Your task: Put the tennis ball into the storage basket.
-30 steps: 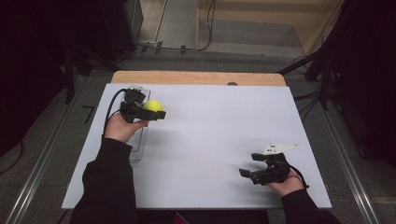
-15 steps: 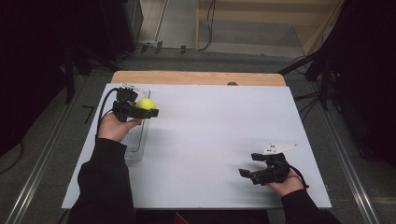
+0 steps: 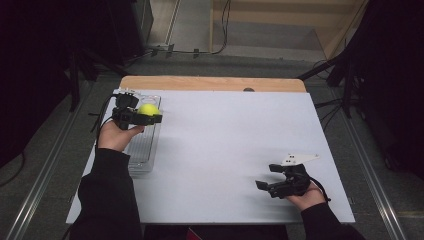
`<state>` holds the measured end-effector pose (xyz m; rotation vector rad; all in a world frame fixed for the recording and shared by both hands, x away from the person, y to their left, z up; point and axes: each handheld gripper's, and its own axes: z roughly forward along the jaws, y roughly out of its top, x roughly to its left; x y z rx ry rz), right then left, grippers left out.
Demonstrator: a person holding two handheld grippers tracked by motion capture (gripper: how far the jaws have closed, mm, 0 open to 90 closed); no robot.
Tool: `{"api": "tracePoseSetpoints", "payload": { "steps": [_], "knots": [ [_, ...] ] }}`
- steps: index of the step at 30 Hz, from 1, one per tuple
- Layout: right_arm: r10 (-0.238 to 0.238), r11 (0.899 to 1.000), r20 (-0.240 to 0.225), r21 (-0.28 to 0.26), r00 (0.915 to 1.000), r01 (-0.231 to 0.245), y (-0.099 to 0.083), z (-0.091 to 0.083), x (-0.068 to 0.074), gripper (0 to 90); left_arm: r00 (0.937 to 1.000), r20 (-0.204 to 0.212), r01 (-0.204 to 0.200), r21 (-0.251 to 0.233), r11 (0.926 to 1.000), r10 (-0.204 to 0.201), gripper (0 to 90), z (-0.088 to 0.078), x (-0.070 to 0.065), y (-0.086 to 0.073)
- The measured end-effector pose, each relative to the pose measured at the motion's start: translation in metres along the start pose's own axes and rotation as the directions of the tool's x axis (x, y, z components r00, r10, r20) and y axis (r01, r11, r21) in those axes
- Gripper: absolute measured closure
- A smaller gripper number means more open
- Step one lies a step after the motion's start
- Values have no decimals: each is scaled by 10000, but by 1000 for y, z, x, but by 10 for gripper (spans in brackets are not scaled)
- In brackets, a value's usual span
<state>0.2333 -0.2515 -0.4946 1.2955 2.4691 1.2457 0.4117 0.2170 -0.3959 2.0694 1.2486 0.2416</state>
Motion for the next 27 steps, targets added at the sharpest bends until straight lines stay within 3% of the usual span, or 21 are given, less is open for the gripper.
{"api": "tracePoseSetpoints", "payload": {
  "steps": [14,27],
  "knots": [
    [34,10000,-3,-11,10000,-34,0,0,0,119,9983,-509,274,-107,9996,-279,260,-7,12,-3],
    [34,10000,2,-9,10000,-34,0,0,-1,119,9969,-687,365,-132,9992,-373,260,-5,16,-5]
  ]
}}
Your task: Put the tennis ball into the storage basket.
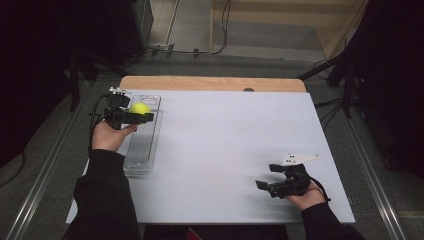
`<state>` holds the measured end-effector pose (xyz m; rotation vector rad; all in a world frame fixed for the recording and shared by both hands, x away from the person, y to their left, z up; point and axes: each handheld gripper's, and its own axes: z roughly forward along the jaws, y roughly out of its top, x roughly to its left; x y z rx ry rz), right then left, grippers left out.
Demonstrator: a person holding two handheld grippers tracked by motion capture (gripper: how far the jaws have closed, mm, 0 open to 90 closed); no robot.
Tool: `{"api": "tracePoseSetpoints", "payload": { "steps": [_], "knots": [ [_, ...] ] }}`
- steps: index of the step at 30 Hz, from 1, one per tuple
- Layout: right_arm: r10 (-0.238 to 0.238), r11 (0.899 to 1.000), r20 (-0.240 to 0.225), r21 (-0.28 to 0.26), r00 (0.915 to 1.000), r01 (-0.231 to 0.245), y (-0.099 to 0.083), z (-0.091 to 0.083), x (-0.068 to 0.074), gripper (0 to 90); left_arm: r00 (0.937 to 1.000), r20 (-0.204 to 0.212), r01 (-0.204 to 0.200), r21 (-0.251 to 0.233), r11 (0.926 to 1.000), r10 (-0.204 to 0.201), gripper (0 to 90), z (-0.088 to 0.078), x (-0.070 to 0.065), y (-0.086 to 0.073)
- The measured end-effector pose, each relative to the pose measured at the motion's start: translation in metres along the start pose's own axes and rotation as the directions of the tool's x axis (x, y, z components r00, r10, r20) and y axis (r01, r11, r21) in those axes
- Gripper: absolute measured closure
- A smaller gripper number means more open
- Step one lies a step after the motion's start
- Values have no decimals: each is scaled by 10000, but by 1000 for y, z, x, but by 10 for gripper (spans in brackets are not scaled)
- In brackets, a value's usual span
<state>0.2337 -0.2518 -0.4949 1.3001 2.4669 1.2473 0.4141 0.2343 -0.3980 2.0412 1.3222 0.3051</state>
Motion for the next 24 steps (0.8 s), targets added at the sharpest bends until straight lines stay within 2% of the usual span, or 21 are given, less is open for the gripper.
{"api": "tracePoseSetpoints", "payload": {
  "steps": [8,24],
  "knots": [
    [35,10000,1,11,10000,-35,0,0,0,119,9997,-236,68,-8,10000,-68,259,4,3,-1],
    [31,10000,21,-4,10000,-31,0,-1,1,119,9978,-415,532,244,9983,-522,256,17,11,-8]
  ]
}}
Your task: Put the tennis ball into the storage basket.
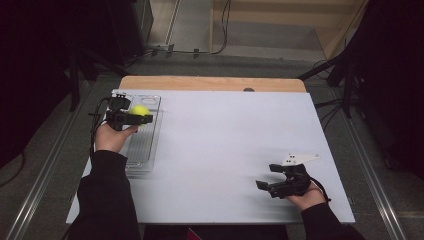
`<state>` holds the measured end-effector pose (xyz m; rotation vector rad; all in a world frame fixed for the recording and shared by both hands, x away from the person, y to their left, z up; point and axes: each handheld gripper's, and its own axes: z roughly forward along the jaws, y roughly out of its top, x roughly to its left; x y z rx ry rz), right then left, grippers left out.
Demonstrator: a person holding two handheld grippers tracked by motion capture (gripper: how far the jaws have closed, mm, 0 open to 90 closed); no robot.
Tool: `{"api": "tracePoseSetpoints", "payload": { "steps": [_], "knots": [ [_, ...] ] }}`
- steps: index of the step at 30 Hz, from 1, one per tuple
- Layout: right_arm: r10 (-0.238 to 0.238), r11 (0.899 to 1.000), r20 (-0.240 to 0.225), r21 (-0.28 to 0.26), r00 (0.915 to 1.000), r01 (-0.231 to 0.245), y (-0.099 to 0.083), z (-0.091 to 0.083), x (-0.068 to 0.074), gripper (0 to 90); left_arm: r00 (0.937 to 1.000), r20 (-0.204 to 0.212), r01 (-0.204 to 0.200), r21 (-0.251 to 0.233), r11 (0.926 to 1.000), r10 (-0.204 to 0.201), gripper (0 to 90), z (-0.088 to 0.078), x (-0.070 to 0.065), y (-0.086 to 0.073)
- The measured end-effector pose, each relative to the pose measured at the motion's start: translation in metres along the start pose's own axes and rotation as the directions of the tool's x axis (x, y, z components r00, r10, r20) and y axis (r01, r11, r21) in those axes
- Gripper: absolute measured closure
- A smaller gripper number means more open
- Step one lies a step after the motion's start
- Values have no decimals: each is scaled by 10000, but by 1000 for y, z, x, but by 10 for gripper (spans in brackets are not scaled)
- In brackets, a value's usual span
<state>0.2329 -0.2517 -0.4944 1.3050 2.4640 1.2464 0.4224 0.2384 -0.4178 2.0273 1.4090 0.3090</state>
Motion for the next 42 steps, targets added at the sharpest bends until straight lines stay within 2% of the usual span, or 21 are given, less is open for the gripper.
{"api": "tracePoseSetpoints", "payload": {
  "steps": [10,17,19,31,33,37,42],
  "knots": [
    [-24,10000,-1,0,10000,24,0,0,0,119,10000,-47,22,52,10000,-22,248,5,1,-2],
    [-37,10000,-12,-4,10000,37,0,0,0,119,9998,182,79,-348,9994,-73,227,-2,0,0],
    [-38,10000,-6,-6,10000,38,0,0,0,118,9999,127,43,-376,9993,-38,223,-3,-1,0],
    [-34,10000,-6,-1,10000,34,0,0,0,119,9998,102,159,-324,9993,-156,222,-9,-5,4],
    [-32,10000,-6,-4,10000,32,0,0,0,118,10000,61,64,-264,9996,-63,222,-10,-7,5],
    [-33,10000,-5,-4,10000,33,0,0,0,119,9987,491,158,-326,9993,-142,222,-12,-9,6],
    [-37,10000,0,2,10000,37,0,0,0,119,9977,683,56,-295,9995,-36,222,-12,-16,8]
  ]
}}
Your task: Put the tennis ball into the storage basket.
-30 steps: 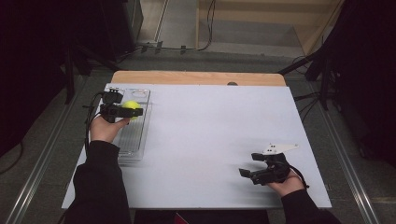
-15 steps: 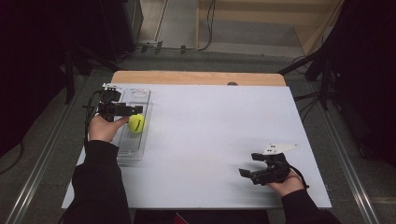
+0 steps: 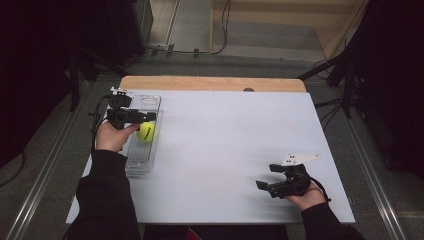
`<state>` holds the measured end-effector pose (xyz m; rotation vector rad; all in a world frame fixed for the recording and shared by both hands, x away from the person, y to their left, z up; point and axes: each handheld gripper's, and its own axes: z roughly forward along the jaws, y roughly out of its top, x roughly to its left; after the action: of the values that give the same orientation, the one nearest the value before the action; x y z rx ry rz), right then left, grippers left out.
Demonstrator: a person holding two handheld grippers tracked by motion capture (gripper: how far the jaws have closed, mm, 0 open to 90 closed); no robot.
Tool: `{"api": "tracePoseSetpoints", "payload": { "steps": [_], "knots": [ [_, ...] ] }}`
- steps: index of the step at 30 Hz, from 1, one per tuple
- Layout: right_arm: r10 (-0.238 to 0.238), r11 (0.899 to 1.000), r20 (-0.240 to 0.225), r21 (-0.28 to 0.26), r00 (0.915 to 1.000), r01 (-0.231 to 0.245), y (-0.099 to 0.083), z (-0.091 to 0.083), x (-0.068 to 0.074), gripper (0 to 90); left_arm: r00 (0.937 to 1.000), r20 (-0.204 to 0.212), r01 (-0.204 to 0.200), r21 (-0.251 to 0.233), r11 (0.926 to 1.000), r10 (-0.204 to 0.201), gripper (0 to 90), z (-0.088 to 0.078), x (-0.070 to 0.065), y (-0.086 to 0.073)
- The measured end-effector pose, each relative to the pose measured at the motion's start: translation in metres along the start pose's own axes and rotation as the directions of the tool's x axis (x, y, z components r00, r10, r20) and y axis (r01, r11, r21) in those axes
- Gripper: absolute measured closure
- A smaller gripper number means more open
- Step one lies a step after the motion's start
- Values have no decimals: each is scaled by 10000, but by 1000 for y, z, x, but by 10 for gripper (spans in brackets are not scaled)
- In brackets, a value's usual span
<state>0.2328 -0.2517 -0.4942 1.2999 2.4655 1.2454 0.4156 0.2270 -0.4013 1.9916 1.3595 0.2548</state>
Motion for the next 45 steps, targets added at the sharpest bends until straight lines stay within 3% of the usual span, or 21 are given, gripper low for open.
{"api": "tracePoseSetpoints", "payload": {
  "steps": [10,19,38,45],
  "knots": [
    [-16,10000,1,-24,10000,16,0,0,0,119,9981,486,-392,119,9992,386,222,4,-15,2],
    [-36,10000,-5,-28,10000,36,0,0,0,119,9921,1090,-659,234,9976,630,222,12,-30,3],
    [-31,10000,7,-47,10000,31,0,-1,-1,118,9841,1555,-932,378,9949,863,223,17,-46,1],
    [-2,10000,19,-61,10000,2,-1,-2,0,119,9779,1824,-1119,435,9928,1022,223,20,-53,-2]
  ]
}}
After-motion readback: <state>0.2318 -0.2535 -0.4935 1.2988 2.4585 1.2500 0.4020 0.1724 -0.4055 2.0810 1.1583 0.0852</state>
